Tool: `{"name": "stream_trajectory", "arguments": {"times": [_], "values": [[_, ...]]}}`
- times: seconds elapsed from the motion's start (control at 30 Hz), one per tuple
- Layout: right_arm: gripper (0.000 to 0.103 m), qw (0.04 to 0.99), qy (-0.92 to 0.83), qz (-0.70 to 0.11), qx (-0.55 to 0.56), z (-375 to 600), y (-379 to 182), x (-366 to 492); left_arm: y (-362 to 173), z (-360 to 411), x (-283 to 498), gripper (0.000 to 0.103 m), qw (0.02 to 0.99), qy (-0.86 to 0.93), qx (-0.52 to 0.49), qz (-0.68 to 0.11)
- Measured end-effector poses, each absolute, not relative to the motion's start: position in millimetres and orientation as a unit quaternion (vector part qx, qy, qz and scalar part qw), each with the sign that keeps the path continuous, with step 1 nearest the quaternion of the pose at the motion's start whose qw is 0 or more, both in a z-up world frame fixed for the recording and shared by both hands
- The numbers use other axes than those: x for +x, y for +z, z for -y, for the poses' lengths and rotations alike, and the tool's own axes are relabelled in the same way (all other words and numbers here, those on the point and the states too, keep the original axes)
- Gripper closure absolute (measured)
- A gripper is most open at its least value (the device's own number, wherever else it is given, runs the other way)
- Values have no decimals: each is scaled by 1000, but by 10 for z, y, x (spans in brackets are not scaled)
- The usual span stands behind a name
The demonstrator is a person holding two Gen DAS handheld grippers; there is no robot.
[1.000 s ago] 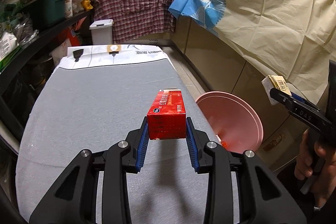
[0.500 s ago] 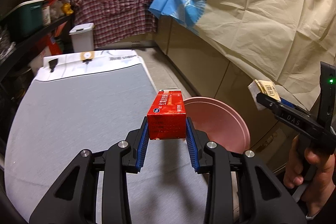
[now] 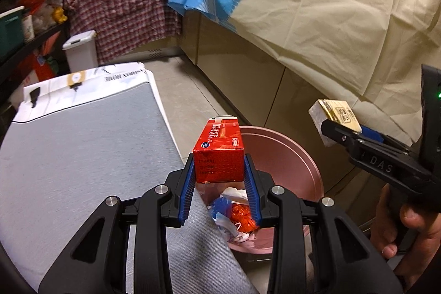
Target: Collect trash
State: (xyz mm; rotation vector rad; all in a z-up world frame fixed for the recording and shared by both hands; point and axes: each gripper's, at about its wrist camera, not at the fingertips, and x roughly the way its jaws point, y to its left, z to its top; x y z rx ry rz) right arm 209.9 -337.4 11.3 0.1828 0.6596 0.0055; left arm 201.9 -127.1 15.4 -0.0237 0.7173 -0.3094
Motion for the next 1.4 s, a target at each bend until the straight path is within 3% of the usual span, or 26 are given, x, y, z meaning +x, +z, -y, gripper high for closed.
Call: {"name": "stream_trajectory", "arguments": {"times": [0.4, 0.53, 1.0, 1.4], "values": [[29, 938, 10, -336, 83, 3316, -12, 2274, -120, 1349, 2295, 69, 909, -170, -17, -380], [18, 935, 8, -344, 87, 3315, -59, 2329, -185, 1300, 2323, 62, 905, -166, -24, -392], [17, 942, 6, -327, 79, 3283, 21, 2214, 40, 1130, 2035, 60, 908, -160, -34, -386], [11, 950, 4, -300, 84, 3212, 470, 1564, 520, 898, 1388, 39, 927, -135, -26, -350]]}}
